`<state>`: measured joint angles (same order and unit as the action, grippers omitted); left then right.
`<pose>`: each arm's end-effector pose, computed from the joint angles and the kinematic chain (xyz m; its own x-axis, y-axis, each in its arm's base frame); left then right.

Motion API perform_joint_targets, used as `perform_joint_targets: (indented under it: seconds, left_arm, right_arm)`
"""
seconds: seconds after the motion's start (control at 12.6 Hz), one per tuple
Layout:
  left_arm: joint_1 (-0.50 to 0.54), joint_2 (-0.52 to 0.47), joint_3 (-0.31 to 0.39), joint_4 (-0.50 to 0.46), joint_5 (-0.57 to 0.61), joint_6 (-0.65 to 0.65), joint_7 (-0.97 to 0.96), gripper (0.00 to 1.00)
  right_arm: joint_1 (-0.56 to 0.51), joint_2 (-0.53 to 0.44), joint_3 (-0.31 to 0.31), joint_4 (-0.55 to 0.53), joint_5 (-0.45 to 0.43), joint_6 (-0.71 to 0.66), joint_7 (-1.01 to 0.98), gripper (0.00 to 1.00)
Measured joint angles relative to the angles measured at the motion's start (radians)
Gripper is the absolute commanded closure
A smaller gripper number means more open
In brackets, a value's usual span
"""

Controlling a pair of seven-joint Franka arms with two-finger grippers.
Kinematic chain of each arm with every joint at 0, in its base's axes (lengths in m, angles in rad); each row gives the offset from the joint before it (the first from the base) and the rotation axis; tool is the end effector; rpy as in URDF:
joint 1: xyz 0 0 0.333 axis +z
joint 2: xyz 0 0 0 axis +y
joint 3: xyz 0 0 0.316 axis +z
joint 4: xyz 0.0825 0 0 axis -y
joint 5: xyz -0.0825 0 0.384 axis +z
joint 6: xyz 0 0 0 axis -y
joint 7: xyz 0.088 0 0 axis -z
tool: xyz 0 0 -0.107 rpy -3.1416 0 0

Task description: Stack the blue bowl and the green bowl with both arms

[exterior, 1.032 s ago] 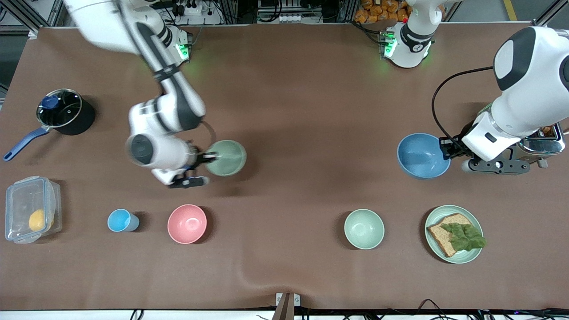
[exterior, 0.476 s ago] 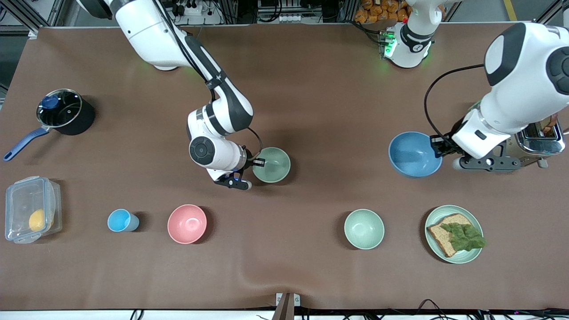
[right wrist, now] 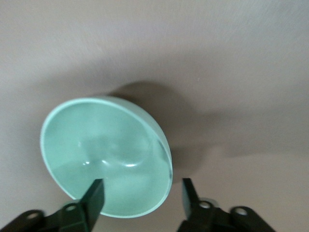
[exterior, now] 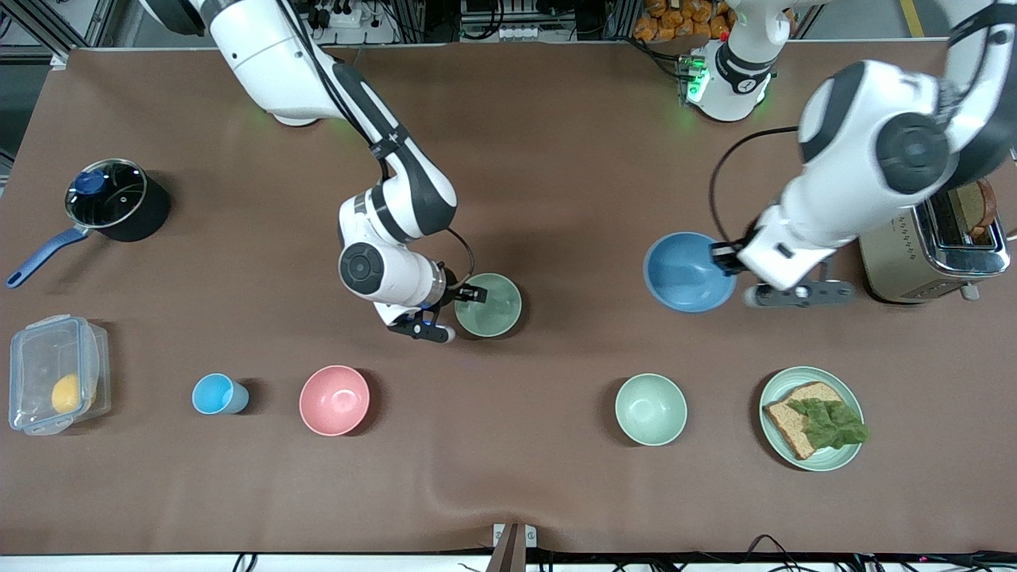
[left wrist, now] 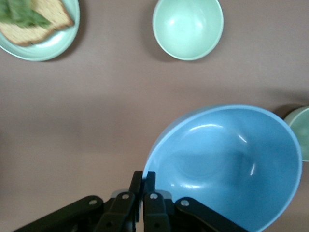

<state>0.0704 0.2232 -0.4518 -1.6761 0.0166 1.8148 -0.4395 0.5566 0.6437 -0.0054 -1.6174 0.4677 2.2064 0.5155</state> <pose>0.5796 -0.2095 0.4757 0.9942 0.0579 -0.0906 0.0624 -0.9970 0.0468 0.5784 0.3740 0.2464 0.9425 -0.2106 -0.2595 -0.2760 -0.9283 -0.2492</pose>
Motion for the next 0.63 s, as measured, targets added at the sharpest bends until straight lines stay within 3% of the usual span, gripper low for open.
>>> perform_joint_targets:
  seconds: [0.24,0.4,0.63]
  left_arm:
    - [-0.089,0.04,-0.003,0.001,0.0,0.014,-0.13,1.0]
    - [-0.128,0.07,-0.003,0.001,0.0,0.038,-0.193,1.0]
    - [-0.184,0.11,-0.003,0.001,0.0,0.082,-0.265,1.0]
  right_arm:
    - [-0.065,-0.091,-0.056,0.018,-0.005,-0.128,-0.146,0.0]
    - [-0.143,-0.151,-0.119,0.018,-0.058,-0.233,-0.326,0.0]
    - [-0.239,-0.18,-0.201,0.014,-0.103,-0.311,-0.529,0.0]
